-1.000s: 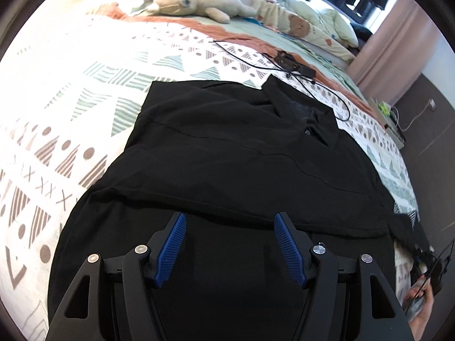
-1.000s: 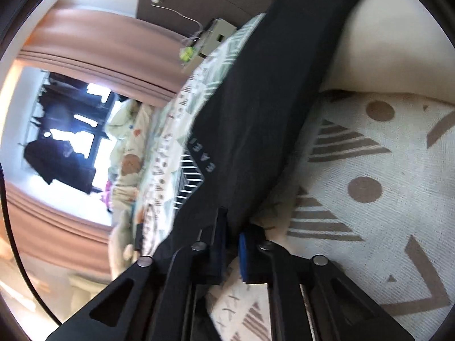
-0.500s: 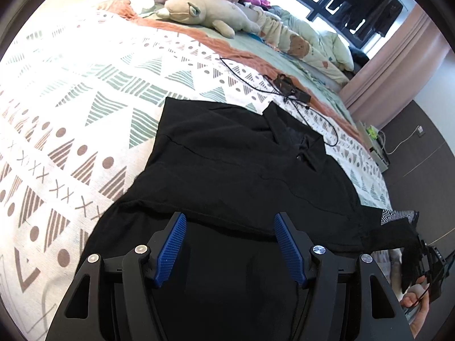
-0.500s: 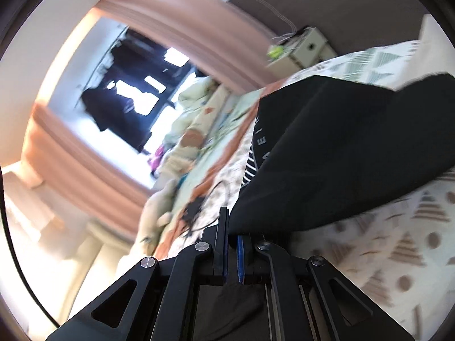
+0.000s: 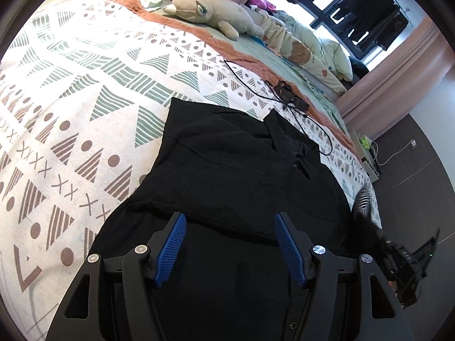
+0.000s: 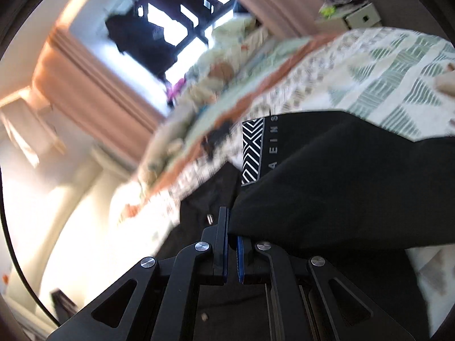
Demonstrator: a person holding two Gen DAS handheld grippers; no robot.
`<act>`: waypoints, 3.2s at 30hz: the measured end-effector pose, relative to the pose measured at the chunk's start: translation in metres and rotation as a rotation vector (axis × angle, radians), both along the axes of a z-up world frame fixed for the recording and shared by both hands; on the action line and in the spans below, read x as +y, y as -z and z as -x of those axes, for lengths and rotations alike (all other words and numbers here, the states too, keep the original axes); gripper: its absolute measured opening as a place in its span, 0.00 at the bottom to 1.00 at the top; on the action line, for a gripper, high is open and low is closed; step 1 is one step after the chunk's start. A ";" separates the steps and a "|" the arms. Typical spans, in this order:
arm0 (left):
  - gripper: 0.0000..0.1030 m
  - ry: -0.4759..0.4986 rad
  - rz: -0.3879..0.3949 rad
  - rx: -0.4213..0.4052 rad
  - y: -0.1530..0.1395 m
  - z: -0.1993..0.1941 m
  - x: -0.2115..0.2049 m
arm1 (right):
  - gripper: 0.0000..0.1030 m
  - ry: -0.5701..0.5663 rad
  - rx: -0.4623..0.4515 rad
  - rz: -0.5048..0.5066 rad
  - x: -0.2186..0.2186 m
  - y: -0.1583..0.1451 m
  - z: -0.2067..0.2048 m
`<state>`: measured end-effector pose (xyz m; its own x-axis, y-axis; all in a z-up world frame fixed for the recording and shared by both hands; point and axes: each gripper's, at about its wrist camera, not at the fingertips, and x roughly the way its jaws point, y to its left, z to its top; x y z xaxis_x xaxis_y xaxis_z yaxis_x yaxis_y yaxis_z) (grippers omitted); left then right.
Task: Fold large clothes
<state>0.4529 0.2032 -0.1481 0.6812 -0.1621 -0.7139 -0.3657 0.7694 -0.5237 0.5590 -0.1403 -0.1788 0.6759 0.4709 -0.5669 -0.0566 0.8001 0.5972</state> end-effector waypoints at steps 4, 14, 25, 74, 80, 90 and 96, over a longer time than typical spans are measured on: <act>0.64 0.008 0.005 0.000 0.000 0.001 -0.001 | 0.32 0.016 0.225 0.042 0.011 0.036 -0.011; 0.64 0.006 0.020 0.007 0.001 0.000 -0.003 | 0.57 0.265 0.204 -0.146 -0.076 0.033 0.021; 0.64 0.010 0.023 0.032 0.008 -0.004 -0.010 | 0.57 0.625 0.235 -0.242 -0.175 0.058 0.062; 0.64 -0.322 0.200 -0.067 -0.009 0.071 0.119 | 0.55 -0.312 0.170 0.103 0.221 0.055 0.024; 0.64 -0.303 0.200 -0.060 -0.008 0.065 0.111 | 0.55 -0.244 0.205 0.026 0.170 0.055 0.033; 0.64 -0.297 0.195 -0.055 -0.007 0.062 0.108 | 0.55 -0.106 0.160 -0.003 0.129 0.054 0.017; 0.64 -0.297 0.196 -0.048 -0.003 0.061 0.110 | 0.31 -0.131 0.179 -0.020 0.152 0.061 0.008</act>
<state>0.3919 0.3130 -0.1448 0.7511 -0.0829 -0.6550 -0.5296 0.5168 -0.6727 0.5514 0.0116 -0.2397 0.4976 0.5605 -0.6620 -0.0514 0.7809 0.6226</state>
